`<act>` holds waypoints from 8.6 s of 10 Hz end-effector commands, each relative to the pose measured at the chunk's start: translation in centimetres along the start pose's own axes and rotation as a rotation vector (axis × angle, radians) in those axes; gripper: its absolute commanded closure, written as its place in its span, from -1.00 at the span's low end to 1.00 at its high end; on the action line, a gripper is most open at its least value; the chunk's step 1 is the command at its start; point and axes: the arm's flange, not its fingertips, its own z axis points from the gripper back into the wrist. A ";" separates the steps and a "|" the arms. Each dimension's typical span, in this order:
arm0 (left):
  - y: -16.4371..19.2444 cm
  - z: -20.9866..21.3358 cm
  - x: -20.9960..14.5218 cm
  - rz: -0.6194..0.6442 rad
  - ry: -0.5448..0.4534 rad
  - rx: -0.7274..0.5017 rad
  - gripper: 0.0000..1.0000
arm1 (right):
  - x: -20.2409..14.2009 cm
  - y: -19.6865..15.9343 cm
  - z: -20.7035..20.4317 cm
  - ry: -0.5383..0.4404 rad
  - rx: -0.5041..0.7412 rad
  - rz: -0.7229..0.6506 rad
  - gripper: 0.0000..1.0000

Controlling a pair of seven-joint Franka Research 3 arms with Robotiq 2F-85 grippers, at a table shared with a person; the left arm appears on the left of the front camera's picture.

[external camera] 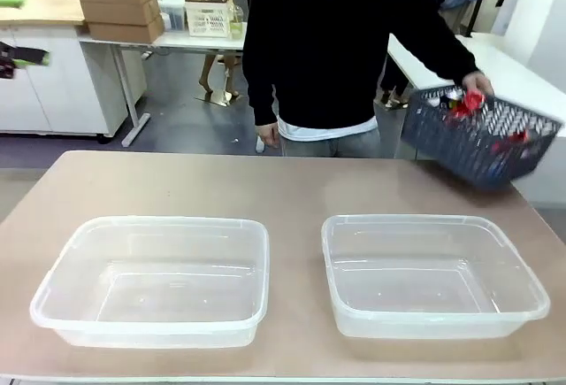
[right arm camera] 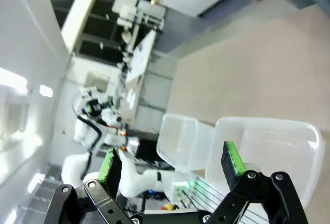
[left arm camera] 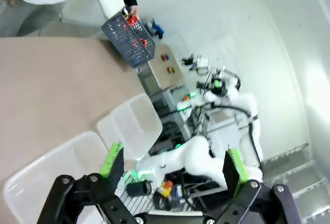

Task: Sort the waste into each basket.
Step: Pick up the Organizing box on the left side of the table and lift it, then offer the picked Organizing box to the human.

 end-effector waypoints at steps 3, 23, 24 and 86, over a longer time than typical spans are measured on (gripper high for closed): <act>-0.7 -1.7 0.5 -0.102 0.074 0.026 -1.00 | -0.2 2.1 -2.1 0.061 -0.029 0.108 -1.00; 1.6 -8.5 -13.6 -0.073 0.653 0.813 -1.00 | -20.2 12.7 -48.9 0.627 -1.008 0.060 -1.00; 3.5 -7.9 -14.7 -0.035 0.640 0.911 -1.00 | -20.4 12.0 -49.2 0.612 -1.089 0.035 -1.00; 2.3 -31.2 -6.9 0.503 0.505 1.036 0.85 | -8.8 5.3 -31.4 0.727 -1.268 -0.083 0.89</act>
